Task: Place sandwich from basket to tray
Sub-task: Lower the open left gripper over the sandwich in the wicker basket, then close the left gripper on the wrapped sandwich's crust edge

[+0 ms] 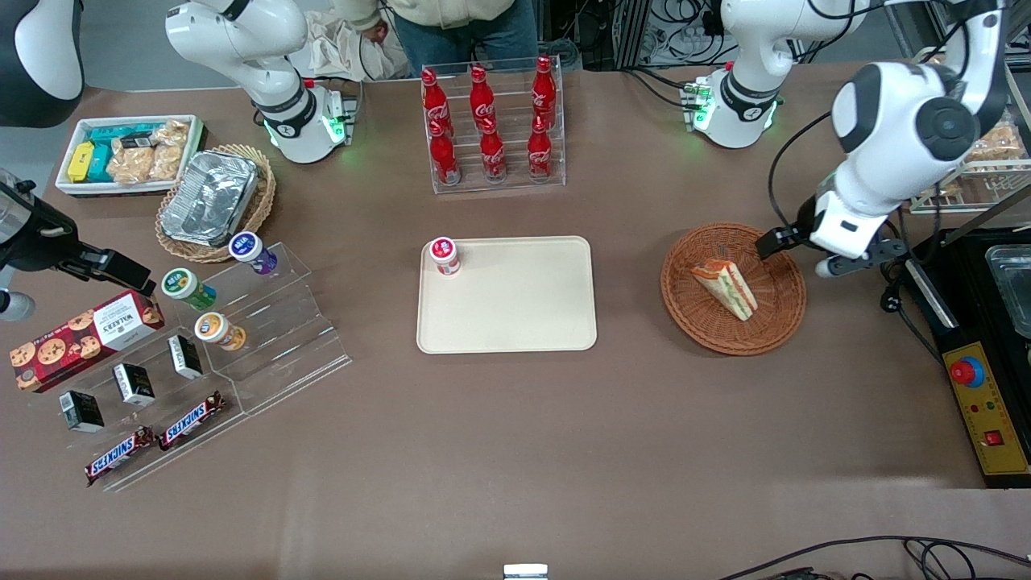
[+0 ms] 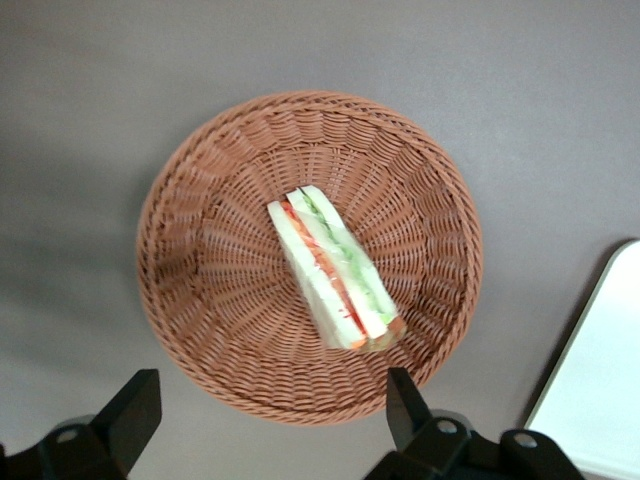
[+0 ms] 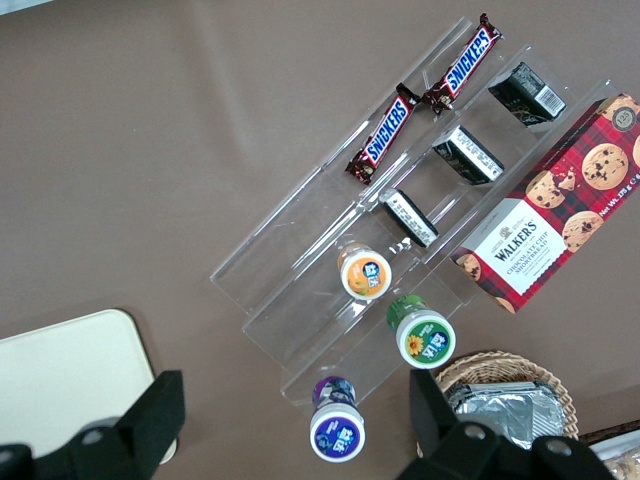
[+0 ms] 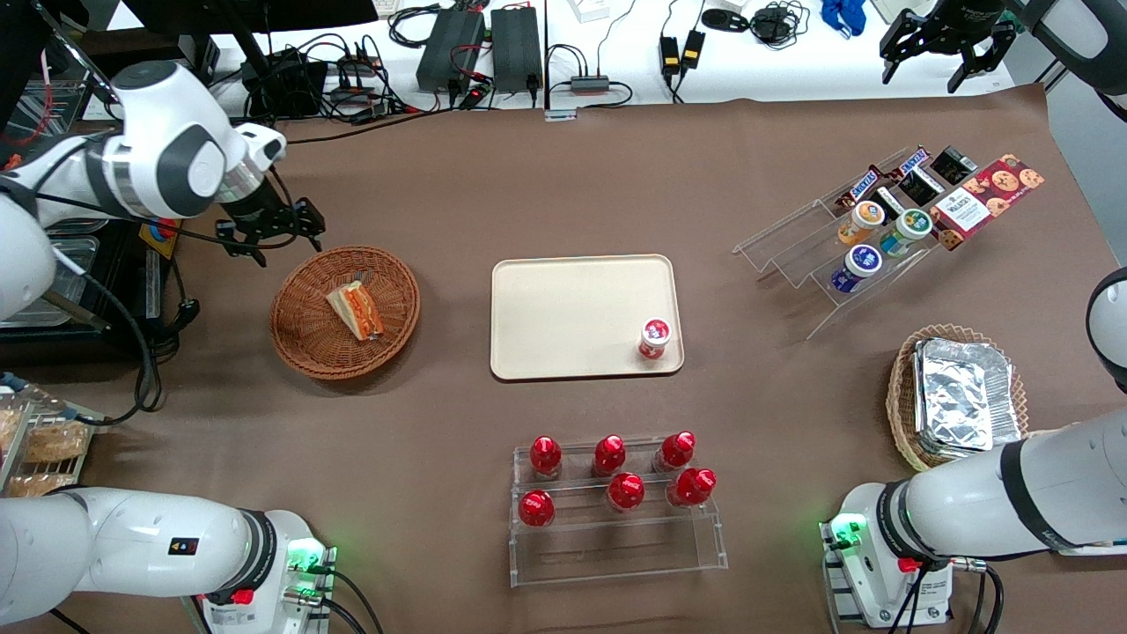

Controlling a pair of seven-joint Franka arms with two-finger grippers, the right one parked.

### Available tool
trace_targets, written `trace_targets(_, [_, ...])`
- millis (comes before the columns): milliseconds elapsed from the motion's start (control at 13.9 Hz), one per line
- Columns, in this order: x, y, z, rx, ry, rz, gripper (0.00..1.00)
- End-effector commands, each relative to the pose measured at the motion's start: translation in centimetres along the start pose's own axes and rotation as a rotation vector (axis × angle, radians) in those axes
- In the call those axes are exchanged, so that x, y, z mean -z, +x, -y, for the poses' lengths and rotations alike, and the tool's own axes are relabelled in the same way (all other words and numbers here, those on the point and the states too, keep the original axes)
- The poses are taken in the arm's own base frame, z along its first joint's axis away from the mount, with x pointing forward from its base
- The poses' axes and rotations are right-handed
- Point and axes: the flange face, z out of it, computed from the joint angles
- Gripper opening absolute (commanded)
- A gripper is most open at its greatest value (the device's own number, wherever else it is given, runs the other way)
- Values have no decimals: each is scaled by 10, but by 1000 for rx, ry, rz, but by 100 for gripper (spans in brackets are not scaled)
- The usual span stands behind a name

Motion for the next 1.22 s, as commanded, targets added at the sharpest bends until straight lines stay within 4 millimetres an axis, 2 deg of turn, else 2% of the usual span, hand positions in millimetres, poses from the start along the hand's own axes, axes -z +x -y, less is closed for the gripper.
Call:
trace_targets(0, [-15,4,-22,105,-2,-6,100])
trace_targets(144, [-26,13,-44,233,-14,-23,100])
trace_targets(288, [-41,20,-53,330,-20,-29,100])
trace_targets(648, [-80,26,-55,344,-4,-7,99])
trace_targets(1152, [-106,16,-54,363,9,9,99])
